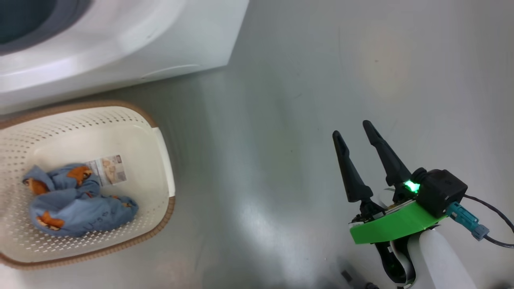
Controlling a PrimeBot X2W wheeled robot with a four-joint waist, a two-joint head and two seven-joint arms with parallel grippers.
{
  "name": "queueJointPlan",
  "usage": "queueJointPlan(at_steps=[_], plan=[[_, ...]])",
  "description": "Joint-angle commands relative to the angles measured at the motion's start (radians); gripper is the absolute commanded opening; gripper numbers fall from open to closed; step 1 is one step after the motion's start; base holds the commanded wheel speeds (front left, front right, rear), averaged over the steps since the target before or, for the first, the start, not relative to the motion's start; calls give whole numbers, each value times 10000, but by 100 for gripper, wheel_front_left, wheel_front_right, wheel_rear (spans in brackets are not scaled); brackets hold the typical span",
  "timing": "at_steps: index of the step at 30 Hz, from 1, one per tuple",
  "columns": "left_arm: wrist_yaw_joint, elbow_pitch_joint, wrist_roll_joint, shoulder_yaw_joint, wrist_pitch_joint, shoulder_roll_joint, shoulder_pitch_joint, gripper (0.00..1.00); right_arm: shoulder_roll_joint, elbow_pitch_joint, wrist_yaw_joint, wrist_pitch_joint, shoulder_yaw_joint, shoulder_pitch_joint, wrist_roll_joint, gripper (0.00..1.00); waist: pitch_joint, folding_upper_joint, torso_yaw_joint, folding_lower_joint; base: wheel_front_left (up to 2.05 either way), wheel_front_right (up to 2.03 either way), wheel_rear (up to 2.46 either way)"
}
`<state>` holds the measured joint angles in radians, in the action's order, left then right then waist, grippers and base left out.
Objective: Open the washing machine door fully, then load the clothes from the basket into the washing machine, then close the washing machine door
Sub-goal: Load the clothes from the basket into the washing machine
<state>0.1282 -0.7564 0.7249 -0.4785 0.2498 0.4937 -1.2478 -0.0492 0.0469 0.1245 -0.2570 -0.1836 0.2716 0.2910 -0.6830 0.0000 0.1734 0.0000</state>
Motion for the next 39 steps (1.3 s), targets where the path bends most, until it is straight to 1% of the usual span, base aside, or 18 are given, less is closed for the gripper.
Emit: queueJointPlan(at_steps=[1,16,27,39], plan=[[25,289,-30,344,115,438,177,100,-10,-128,62,-48,-185,-123,-122,100,283,0,-227,0,0,0,0],[25,1549,-894,2107,119,-555,2600,100,-10,374,62,-48,111,-364,-347,100,1859,0,-806,0,0,0,0],[25,2909,-1691,3274,119,-1111,4854,100,-10,645,62,-48,259,-692,-421,100,2972,0,-1098,0,0,0,0],[25,4314,-2447,4387,120,-1650,7195,100,-10,775,62,-48,379,-1068,-409,100,3959,0,-1248,0,0,0,0]])
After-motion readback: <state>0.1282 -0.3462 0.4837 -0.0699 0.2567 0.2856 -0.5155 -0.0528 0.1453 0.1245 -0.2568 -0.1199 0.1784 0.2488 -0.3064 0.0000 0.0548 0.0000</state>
